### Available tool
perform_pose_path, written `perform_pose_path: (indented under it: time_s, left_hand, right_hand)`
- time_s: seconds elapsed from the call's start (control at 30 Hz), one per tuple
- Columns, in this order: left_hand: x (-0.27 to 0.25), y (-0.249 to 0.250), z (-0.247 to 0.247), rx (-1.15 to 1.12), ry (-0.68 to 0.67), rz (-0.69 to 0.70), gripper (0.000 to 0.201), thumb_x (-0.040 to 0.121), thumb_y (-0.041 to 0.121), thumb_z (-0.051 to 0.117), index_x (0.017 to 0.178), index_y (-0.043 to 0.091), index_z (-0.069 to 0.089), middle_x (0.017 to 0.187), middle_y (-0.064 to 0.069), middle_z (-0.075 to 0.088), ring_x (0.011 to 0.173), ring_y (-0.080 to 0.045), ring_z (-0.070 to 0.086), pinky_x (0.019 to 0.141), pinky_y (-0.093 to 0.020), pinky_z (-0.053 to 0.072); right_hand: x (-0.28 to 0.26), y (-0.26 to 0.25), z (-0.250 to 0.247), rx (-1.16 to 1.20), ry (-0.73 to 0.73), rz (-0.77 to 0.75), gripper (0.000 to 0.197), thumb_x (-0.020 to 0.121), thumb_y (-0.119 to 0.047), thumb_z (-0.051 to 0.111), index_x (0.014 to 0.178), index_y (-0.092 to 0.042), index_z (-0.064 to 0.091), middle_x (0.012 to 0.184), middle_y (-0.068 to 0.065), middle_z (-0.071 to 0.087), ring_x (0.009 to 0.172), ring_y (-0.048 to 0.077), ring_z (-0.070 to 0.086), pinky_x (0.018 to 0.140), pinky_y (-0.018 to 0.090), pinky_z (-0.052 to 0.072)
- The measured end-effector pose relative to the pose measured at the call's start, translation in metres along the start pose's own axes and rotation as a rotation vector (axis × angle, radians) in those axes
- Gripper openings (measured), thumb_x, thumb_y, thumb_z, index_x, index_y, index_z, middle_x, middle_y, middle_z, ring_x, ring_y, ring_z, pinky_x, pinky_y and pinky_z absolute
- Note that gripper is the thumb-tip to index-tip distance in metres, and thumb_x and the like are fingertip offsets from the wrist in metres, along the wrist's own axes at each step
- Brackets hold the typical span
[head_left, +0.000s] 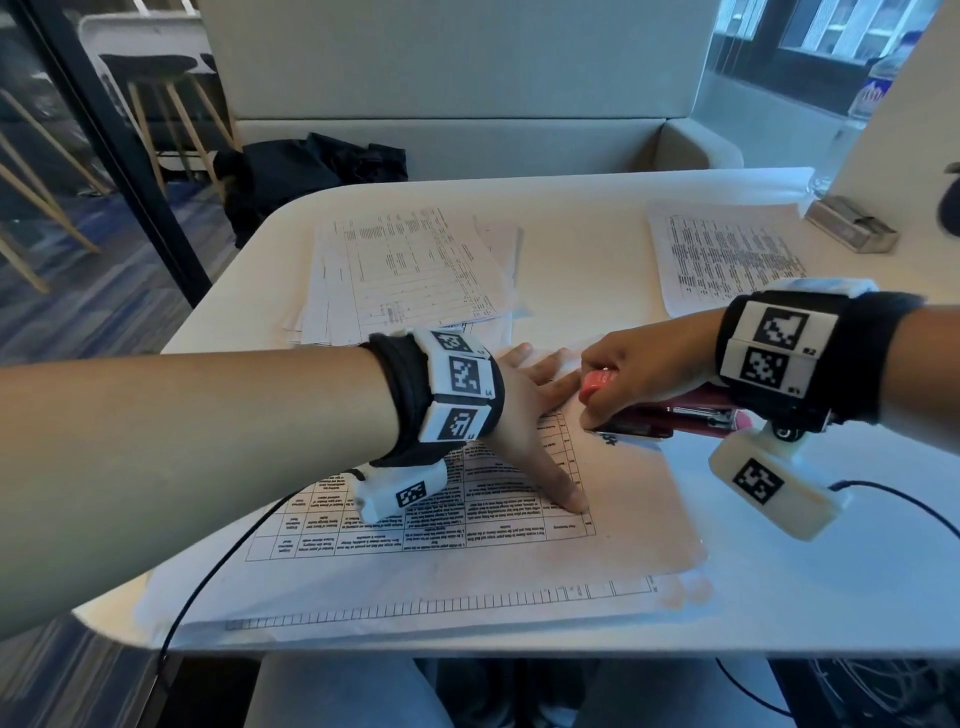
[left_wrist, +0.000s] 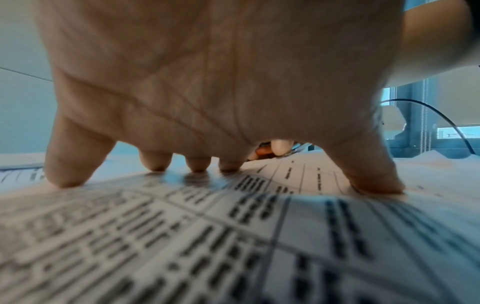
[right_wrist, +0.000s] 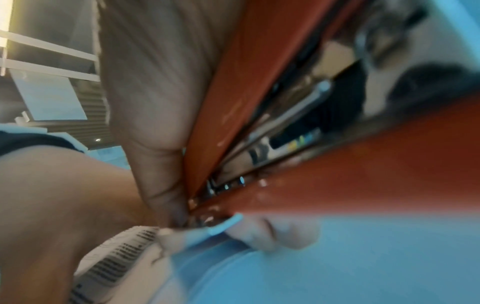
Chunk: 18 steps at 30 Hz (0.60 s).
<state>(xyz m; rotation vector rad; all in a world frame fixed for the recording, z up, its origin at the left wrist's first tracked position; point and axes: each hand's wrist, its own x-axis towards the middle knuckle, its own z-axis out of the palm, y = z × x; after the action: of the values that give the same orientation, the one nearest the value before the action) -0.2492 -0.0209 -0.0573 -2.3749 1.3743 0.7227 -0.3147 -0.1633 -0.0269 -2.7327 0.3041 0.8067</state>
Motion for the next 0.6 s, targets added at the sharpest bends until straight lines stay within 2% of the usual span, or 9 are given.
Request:
perform_pose_path:
  time_s: [0.2, 0.33, 0.47, 0.6]
  left_hand:
    - [0.004, -0.002, 0.001, -0.006, -0.009, -0.009, 0.131, 0.052, 0.091, 0.055, 0.145, 0.042, -0.024, 0.156, 0.012, -0.028, 0.144, -0.024, -0.026, 0.113, -0.059, -0.002]
    - [0.002, -0.001, 0.002, -0.001, -0.002, -0.011, 0.131, 0.053, 0.091, 0.055, 0.145, 0.043, -0.024, 0.155, 0.015, -0.028, 0.144, -0.024, -0.025, 0.113, -0.059, 0.000]
    - [0.002, -0.002, 0.000, 0.014, -0.012, -0.020, 0.134, 0.051, 0.092, 0.056, 0.144, 0.041, -0.026, 0.155, 0.014, -0.030, 0.144, -0.024, -0.025, 0.113, -0.058, -0.001]
    - [0.001, 0.000, -0.001, 0.013, -0.021, -0.013, 0.135, 0.052, 0.090, 0.058, 0.145, 0.038, -0.026, 0.154, 0.013, -0.032, 0.143, -0.025, -0.027, 0.113, -0.059, -0.001]
  right_hand:
    - [0.000, 0.005, 0.000, 0.091, 0.001, -0.006, 0.032, 0.081, -0.043, 0.070, 0.097, -0.017, 0.061, 0.077, 0.000, 0.068, 0.056, 0.010, 0.062, 0.049, 0.019, 0.046]
    - [0.001, 0.009, 0.002, 0.160, 0.019, 0.006, 0.034, 0.082, -0.040, 0.070, 0.100, -0.013, 0.061, 0.078, 0.003, 0.067, 0.059, 0.014, 0.062, 0.054, 0.023, 0.050]
    - [-0.003, 0.016, 0.003, 0.363, -0.026, -0.020, 0.029, 0.085, -0.033, 0.068, 0.097, -0.007, 0.060, 0.078, 0.010, 0.068, 0.057, 0.019, 0.062, 0.054, 0.025, 0.051]
    - [-0.008, 0.016, 0.003, 0.195, 0.030, -0.024, 0.030, 0.083, -0.041, 0.069, 0.098, -0.017, 0.060, 0.084, 0.006, 0.071, 0.058, 0.015, 0.065, 0.058, 0.025, 0.052]
